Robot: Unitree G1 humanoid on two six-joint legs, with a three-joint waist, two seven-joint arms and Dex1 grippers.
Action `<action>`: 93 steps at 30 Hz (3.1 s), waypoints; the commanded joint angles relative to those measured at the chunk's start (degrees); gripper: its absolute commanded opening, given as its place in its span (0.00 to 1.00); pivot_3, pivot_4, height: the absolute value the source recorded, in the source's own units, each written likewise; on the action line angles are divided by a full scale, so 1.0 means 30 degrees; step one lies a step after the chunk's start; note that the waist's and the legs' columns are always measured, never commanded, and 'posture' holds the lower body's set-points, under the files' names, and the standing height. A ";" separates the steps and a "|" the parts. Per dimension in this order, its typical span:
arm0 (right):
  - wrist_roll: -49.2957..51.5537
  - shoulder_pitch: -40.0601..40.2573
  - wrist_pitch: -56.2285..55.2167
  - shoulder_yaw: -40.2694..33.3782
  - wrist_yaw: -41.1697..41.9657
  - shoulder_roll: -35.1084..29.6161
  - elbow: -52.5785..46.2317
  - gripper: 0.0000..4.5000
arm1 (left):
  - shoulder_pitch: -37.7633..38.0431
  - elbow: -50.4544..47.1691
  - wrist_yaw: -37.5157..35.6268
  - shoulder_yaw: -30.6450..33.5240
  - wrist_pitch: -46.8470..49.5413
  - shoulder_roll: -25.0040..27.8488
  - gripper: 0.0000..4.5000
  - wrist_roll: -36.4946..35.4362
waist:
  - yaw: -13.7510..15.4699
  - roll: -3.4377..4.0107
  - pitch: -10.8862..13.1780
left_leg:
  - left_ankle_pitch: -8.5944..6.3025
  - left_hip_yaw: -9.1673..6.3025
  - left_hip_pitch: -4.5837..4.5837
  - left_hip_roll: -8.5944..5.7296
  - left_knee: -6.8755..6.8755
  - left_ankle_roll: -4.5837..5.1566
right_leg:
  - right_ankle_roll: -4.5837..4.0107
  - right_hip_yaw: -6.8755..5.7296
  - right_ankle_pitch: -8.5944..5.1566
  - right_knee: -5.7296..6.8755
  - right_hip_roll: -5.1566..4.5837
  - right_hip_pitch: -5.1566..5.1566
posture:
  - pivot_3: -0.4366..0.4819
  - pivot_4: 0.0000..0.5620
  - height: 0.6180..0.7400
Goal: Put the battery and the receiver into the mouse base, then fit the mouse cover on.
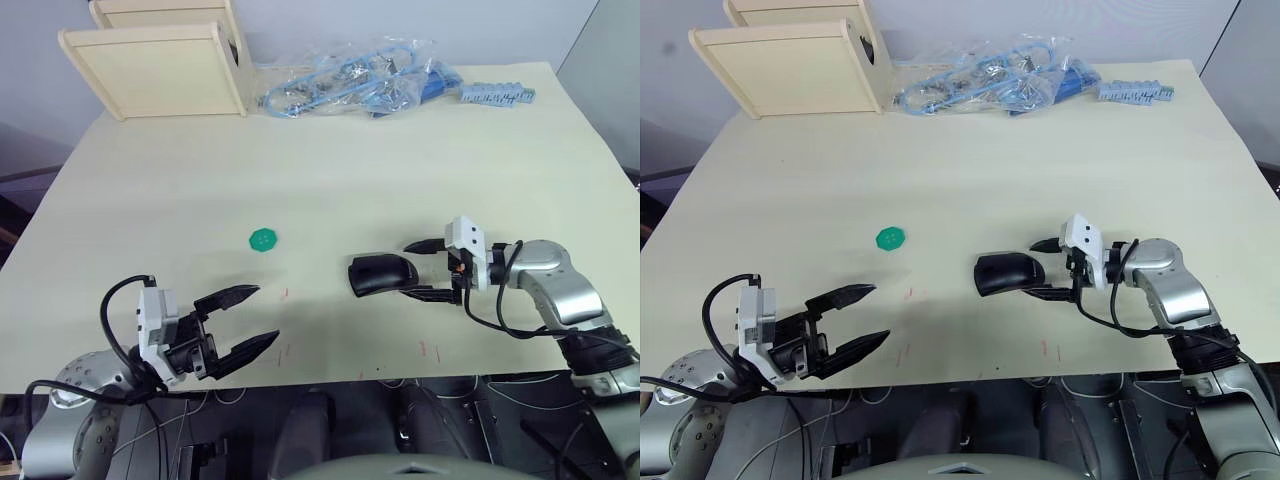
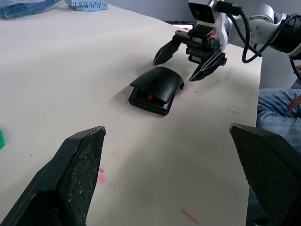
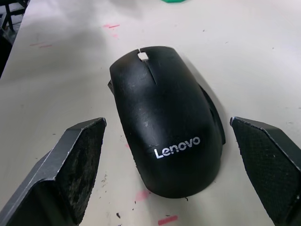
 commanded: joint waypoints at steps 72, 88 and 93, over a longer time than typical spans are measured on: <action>-0.1022 -0.1197 -0.2846 0.0164 0.0715 0.0771 0.2110 0.69 | 0.0468 -0.0213 -0.0223 0.0138 -0.0872 0.0033 1.00 0.0270 | -0.0039 0.0001 0.0000 | 0.0000 -0.0001 0.0023 0.0003 0.0002 -0.0001 | 0.0000 0.0018 0.0001 0.0012 0.0002 0.0008 | 0.48 0.27 1.00; -0.0972 -0.2586 -0.0520 0.0296 0.1420 -0.0587 -0.0776 0.69 | 0.0585 -0.0405 -0.0020 0.0171 -0.0801 0.0093 1.00 0.0202 | -0.0038 0.0002 0.0001 | 0.0000 -0.0011 0.0022 0.0004 0.0001 -0.0001 | 0.0000 0.0016 0.0001 0.0011 0.0002 0.0006 | 0.48 0.27 1.00; -0.2529 -0.3806 0.1097 0.1566 0.1077 -0.1509 -0.2116 0.69 | 0.0647 -0.0473 0.0032 0.0151 -0.0765 0.0098 1.00 0.0199 | -0.0032 0.0006 0.0003 | 0.0000 -0.0007 0.0020 0.0002 0.0001 0.0000 | 0.0000 0.0019 0.0001 0.0008 -0.0004 0.0006 | 0.48 0.27 1.00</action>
